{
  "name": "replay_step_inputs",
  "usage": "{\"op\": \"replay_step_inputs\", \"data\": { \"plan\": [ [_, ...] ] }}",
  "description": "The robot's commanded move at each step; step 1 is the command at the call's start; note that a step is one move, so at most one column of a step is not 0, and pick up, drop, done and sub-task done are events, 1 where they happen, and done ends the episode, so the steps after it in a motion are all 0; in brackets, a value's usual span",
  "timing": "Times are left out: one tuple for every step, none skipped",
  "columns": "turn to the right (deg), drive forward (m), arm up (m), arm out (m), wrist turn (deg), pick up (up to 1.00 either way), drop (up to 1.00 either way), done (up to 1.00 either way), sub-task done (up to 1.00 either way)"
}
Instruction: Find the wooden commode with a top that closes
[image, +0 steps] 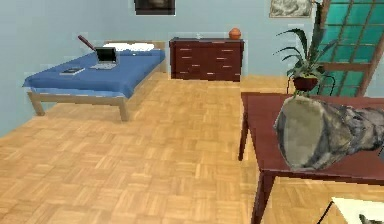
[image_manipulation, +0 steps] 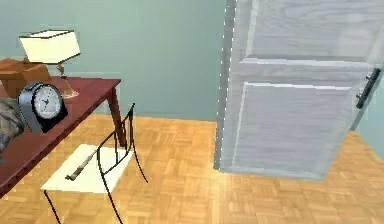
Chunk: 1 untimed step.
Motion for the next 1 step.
{"op": "replay_step_inputs", "data": {
  "plan": [
    [0.0, 1.00, 0.00, 0.00, 0.0, 0.00, 0.00, 0.00, 0.00]
  ]
}}
